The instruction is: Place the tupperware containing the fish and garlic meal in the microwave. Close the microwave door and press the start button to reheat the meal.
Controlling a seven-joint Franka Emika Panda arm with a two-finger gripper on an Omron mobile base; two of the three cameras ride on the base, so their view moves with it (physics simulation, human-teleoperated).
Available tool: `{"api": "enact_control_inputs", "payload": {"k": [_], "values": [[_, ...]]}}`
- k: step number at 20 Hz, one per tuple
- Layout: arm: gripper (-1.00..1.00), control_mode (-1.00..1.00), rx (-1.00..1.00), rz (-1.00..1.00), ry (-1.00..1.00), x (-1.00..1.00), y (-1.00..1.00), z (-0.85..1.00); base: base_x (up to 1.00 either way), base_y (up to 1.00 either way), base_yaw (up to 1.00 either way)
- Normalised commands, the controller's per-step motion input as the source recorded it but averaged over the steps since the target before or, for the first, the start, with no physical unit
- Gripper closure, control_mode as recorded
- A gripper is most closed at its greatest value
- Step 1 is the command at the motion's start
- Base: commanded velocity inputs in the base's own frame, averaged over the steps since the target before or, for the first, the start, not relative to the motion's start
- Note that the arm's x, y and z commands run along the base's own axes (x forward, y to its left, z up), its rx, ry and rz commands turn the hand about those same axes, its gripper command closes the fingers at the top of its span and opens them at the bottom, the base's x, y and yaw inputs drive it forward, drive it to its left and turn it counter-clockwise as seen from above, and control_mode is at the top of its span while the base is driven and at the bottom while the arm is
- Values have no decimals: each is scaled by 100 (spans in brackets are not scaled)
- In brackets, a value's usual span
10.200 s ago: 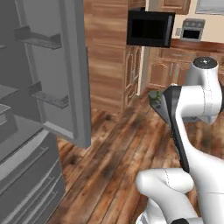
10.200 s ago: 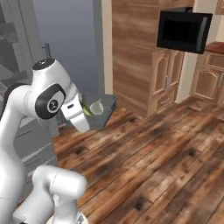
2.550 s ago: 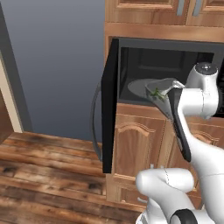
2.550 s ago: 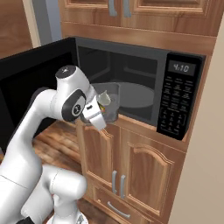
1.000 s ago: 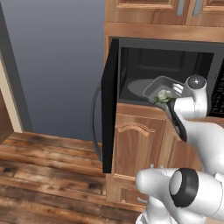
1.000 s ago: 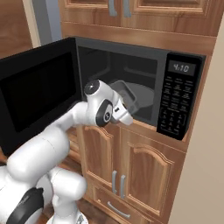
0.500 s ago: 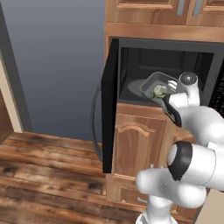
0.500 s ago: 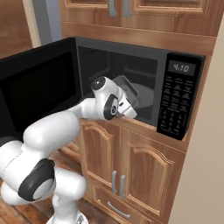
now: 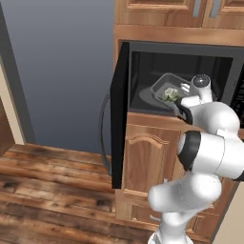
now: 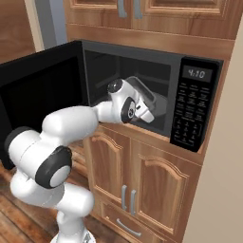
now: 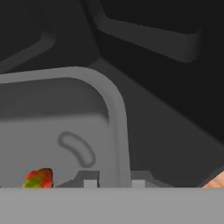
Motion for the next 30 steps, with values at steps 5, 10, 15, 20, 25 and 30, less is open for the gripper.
{"api": "enact_control_inputs", "payload": {"k": [5,10,15,20,25,30], "values": [[100,-100,0,0,0,43,-19,0,0,0,0],[100,-100,0,0,0,41,-17,0,0,0,0],[100,-100,0,0,0,39,-14,0,0,0,0],[100,-100,0,0,0,31,-3,0,0,0,0],[-100,-100,-1,0,-3,5,0,-9,0,0,0],[-100,-100,-2,0,-11,-3,0,-11,0,0,0]]}}
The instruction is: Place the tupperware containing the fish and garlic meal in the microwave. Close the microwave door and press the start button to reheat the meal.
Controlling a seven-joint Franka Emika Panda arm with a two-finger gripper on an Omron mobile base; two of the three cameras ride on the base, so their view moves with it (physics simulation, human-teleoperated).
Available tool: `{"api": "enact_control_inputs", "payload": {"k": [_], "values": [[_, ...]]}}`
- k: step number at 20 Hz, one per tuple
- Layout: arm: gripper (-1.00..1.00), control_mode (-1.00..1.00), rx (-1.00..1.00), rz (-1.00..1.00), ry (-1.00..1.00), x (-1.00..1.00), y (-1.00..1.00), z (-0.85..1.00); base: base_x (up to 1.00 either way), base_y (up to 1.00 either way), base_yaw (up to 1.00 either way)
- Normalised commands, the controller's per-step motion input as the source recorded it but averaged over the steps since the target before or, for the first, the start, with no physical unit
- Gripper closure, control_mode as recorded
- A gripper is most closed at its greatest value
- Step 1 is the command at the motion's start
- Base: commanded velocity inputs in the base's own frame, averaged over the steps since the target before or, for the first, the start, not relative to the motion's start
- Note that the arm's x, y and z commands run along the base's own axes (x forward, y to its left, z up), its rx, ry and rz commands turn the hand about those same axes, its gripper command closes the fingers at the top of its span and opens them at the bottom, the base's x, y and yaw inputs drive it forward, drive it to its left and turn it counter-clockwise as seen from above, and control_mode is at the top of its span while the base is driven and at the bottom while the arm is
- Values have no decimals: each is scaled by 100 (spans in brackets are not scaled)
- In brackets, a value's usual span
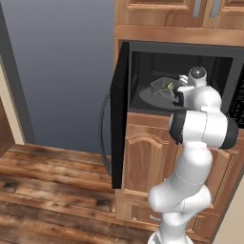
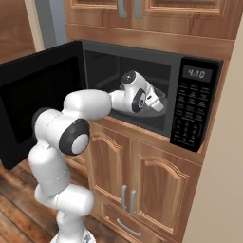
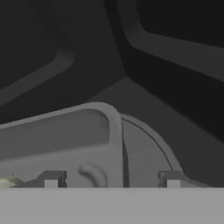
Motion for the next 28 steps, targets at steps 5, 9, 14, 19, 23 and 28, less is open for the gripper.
{"api": "enact_control_inputs", "payload": {"k": [5,9,14,19,23,28], "values": [[-100,-100,-9,1,-19,-57,5,-6,0,0,0],[-100,-100,-11,3,-26,-100,12,28,0,0,0],[-100,-100,-10,8,-23,-100,31,85,0,0,0],[-100,-100,-6,9,-1,-92,50,100,0,0,0],[-100,-100,-1,8,9,-93,47,92,0,0,0],[-100,-100,-1,19,19,-92,46,53,0,0,0]]}}
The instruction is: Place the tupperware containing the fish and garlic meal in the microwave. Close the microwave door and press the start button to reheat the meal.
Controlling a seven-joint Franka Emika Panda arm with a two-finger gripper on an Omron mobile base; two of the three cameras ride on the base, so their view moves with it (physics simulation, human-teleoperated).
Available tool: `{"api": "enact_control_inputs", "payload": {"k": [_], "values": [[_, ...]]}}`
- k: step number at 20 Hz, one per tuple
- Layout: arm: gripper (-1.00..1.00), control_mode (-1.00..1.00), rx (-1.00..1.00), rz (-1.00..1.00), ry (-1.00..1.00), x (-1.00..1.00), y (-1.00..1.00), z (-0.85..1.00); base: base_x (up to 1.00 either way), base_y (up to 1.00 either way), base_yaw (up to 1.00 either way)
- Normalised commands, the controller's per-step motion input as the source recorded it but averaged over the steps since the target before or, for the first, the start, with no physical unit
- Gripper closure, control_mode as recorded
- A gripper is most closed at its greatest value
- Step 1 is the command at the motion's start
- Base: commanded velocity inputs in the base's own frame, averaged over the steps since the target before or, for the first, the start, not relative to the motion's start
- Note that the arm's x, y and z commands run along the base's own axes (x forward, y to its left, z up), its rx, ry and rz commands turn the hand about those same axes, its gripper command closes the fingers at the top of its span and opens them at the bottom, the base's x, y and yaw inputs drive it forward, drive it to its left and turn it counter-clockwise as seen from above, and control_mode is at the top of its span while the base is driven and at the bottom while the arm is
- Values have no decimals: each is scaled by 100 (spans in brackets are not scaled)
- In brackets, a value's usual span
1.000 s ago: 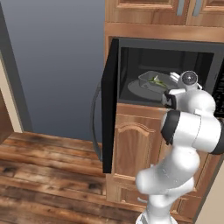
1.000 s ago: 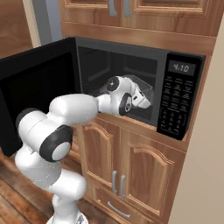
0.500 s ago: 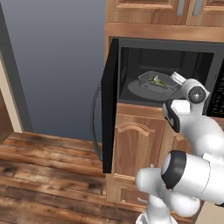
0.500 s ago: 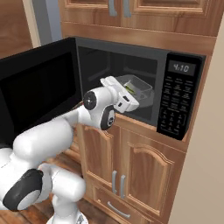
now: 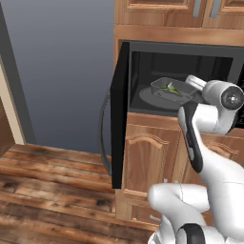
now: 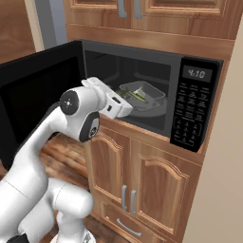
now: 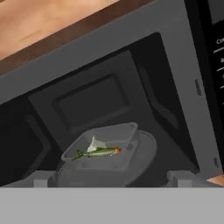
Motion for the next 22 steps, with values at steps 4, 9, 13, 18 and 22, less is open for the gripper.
{"api": "enact_control_inputs", "payload": {"k": [4,9,13,18,22], "values": [[-100,-100,0,24,30,-99,41,36,0,0,0],[-100,-100,-14,37,21,-100,54,11,0,0,0],[-100,-100,-35,41,6,-100,86,0,0,0,0],[-100,-100,-49,27,0,-97,96,8,0,0,0],[-100,-100,-50,22,0,-89,95,21,0,0,0]]}}
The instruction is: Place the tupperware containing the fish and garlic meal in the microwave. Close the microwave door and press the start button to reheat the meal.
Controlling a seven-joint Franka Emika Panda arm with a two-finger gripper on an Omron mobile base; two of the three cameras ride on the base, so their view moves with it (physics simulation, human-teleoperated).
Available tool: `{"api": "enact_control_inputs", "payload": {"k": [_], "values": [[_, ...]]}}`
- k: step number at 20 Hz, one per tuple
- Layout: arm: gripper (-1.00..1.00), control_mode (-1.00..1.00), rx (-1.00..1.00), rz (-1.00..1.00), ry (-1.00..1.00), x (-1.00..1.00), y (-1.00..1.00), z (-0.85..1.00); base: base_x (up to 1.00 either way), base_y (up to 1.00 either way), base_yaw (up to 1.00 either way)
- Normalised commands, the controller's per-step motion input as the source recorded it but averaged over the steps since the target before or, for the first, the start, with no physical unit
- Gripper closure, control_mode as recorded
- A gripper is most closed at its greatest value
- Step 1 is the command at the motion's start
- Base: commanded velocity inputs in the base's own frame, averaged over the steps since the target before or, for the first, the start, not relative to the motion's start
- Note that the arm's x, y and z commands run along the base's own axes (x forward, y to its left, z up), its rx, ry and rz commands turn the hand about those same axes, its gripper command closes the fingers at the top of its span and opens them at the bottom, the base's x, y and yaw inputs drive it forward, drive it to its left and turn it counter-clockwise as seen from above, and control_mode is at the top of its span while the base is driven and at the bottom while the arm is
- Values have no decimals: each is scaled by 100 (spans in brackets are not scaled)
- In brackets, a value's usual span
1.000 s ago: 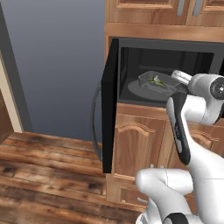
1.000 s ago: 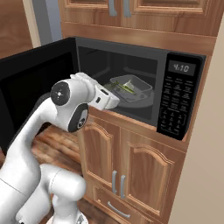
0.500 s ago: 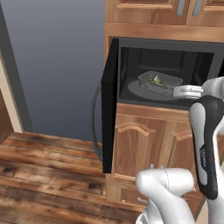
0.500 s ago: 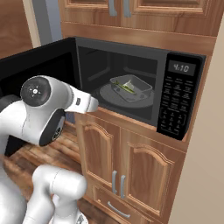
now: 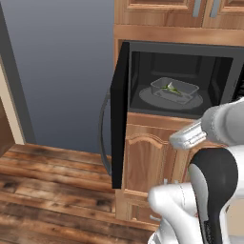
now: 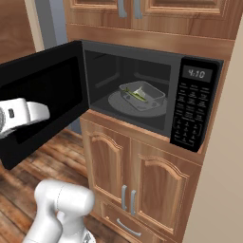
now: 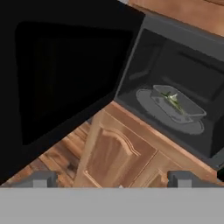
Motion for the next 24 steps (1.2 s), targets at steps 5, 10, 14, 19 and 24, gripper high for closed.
{"api": "enact_control_inputs", "payload": {"k": [5,10,14,19,24], "values": [[-100,-100,-51,13,-1,-66,100,18,0,0,0],[-100,-100,-41,2,-23,-9,99,0,0,0,0],[-100,-100,-36,0,-25,0,79,0,0,0,0],[-100,-100,-29,0,-8,10,60,-14,0,0,0],[-100,-100,-17,0,0,33,48,-8,0,0,0]]}}
